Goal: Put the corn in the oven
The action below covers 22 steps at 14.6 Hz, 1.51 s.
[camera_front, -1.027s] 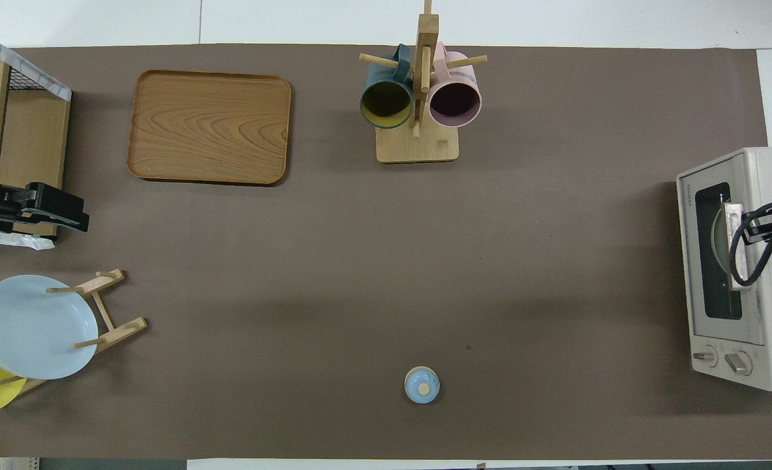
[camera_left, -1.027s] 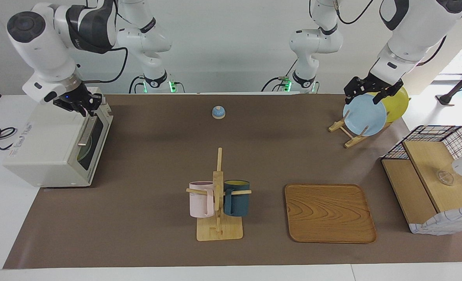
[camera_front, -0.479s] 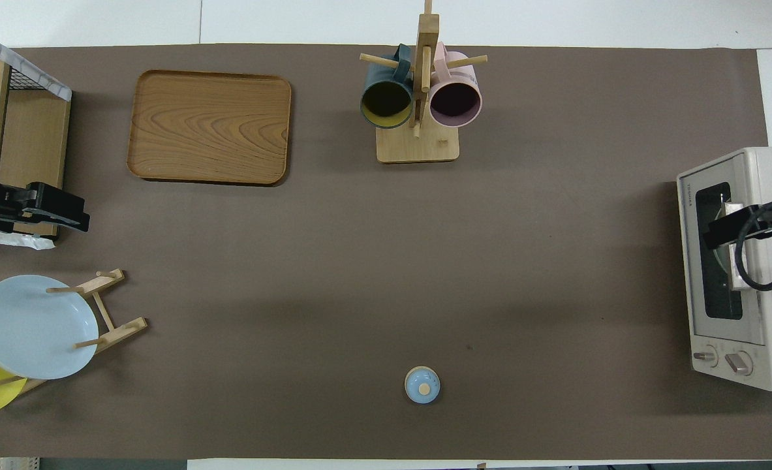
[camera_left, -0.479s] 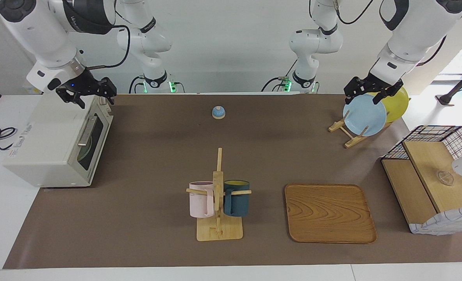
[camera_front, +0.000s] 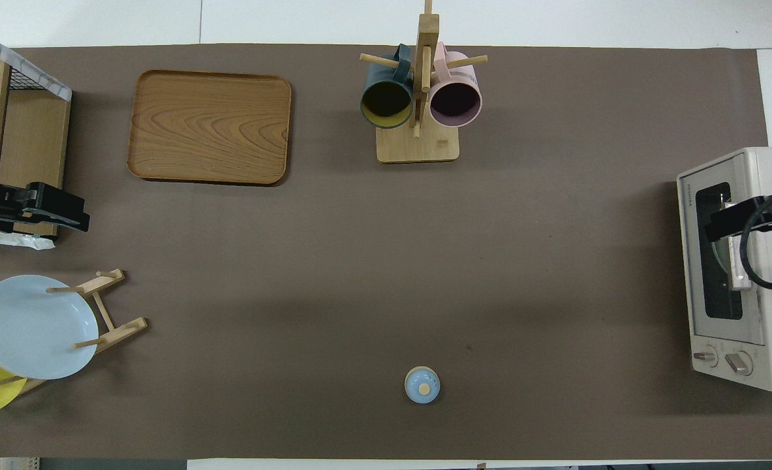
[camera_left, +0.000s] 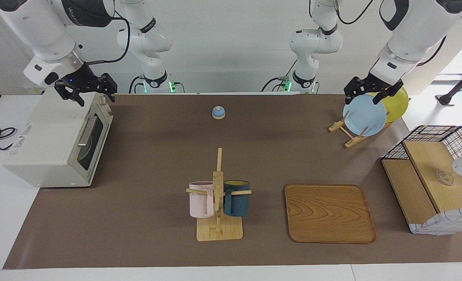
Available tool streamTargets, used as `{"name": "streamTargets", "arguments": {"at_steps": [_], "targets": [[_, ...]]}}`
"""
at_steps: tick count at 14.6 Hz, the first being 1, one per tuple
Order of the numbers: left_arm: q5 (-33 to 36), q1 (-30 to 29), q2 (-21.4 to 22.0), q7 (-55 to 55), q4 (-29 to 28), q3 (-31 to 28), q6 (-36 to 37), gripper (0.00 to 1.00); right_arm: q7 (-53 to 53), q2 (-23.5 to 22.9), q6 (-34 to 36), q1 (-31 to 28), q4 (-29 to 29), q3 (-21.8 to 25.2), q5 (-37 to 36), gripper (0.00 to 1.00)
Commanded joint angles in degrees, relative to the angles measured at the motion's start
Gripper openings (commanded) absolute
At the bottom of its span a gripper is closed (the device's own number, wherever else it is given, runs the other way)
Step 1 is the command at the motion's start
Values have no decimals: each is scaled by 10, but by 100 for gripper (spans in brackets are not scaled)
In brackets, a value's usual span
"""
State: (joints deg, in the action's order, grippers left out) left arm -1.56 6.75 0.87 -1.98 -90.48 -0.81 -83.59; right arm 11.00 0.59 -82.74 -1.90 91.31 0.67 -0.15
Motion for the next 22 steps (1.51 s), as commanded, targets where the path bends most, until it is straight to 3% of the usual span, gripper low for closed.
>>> {"name": "streamTargets", "arguments": {"at_steps": [1, 22], "targets": [[8, -4, 17, 0, -21, 4, -11, 100, -22, -22, 16, 17, -31, 0, 2, 100], [8, -4, 16, 1, -21, 4, -11, 100, -51, -21, -6, 24, -35, 9, 5, 100]]}}
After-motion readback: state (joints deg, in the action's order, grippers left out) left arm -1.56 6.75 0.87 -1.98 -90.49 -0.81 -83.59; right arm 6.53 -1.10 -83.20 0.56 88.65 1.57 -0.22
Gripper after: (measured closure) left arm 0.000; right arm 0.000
